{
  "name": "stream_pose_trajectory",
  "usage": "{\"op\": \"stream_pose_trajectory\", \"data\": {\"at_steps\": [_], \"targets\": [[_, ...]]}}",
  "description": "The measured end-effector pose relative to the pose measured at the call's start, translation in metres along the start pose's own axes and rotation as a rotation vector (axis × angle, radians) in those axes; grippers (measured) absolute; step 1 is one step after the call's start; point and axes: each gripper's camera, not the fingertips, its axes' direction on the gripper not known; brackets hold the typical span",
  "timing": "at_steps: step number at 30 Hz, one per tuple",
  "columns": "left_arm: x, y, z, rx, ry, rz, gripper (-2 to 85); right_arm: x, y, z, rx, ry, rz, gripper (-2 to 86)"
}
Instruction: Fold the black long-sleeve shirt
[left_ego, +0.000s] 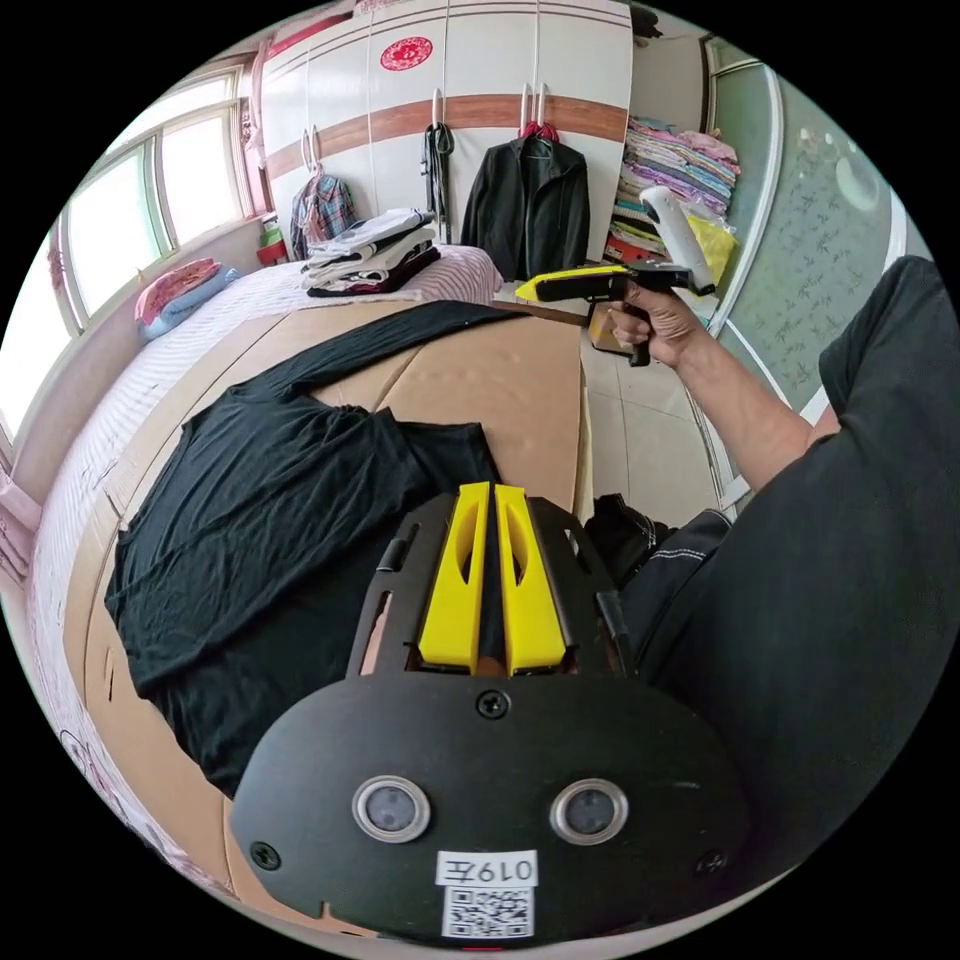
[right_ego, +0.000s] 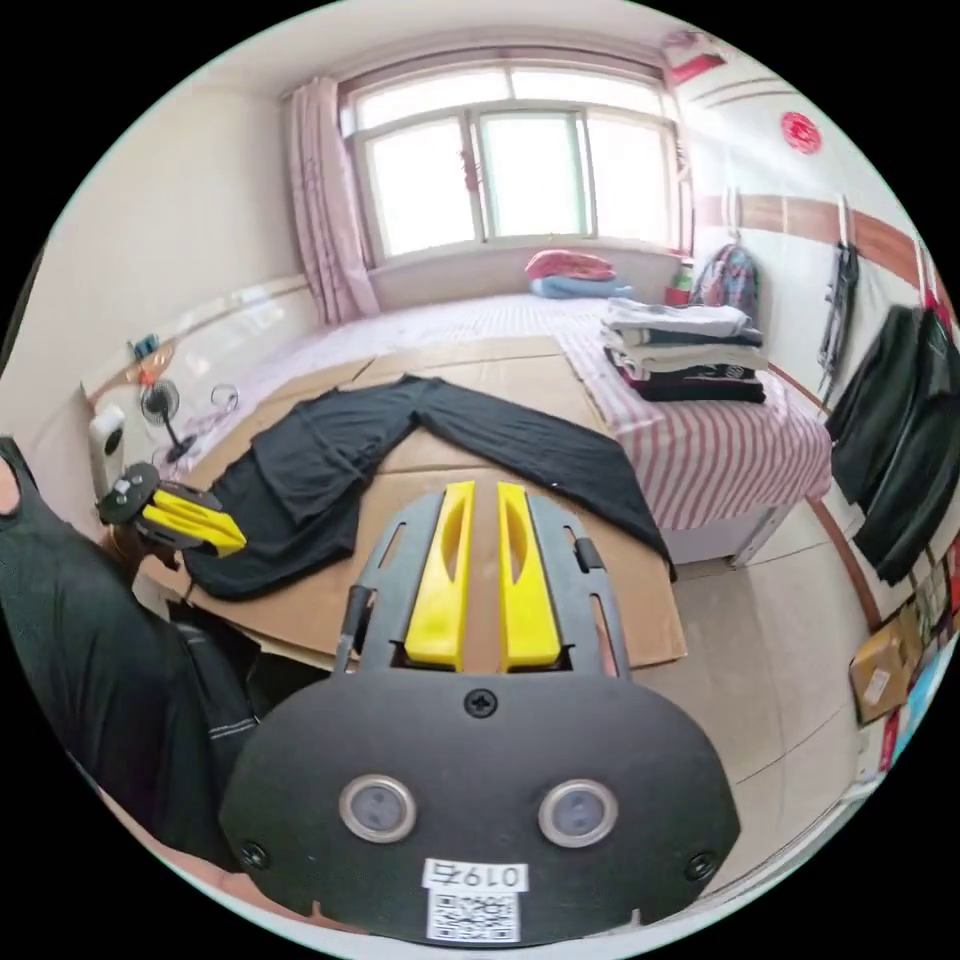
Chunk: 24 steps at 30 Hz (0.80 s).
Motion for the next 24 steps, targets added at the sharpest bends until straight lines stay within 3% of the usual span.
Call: {"op": "stream_pose_trajectory", "data": {"at_steps": [2, 7, 9, 13, 21, 24], "targets": [[-0.006, -0.041, 0.008, 0.043, 0.016, 0.026, 1.6, 0.046, 0.010, -0.013, 0.063, 0.092, 0.126, 0.8], [-0.009, -0.139, 0.036, 0.068, 0.017, 0.148, 1.7, 0.105, 0.020, -0.013, -0.018, 0.384, 0.109, 1.4], [-0.008, -0.177, 0.048, 0.070, 0.014, 0.208, 2.0, 0.125, 0.026, -0.015, -0.017, 0.361, 0.070, 2.4], [-0.017, -0.272, 0.082, 0.048, 0.076, 0.289, 4.3, 0.174, 0.030, -0.011, -0.018, 0.061, 0.055, 8.4], [-0.062, -0.458, 0.171, -0.092, 0.157, 0.230, 7.1, 0.197, 0.006, 0.040, -0.164, 0.110, -0.083, 8.4], [-0.084, -0.517, 0.206, -0.169, 0.304, 0.147, 7.7, 0.207, 0.001, 0.056, -0.216, 0.072, -0.085, 7.9]]}}
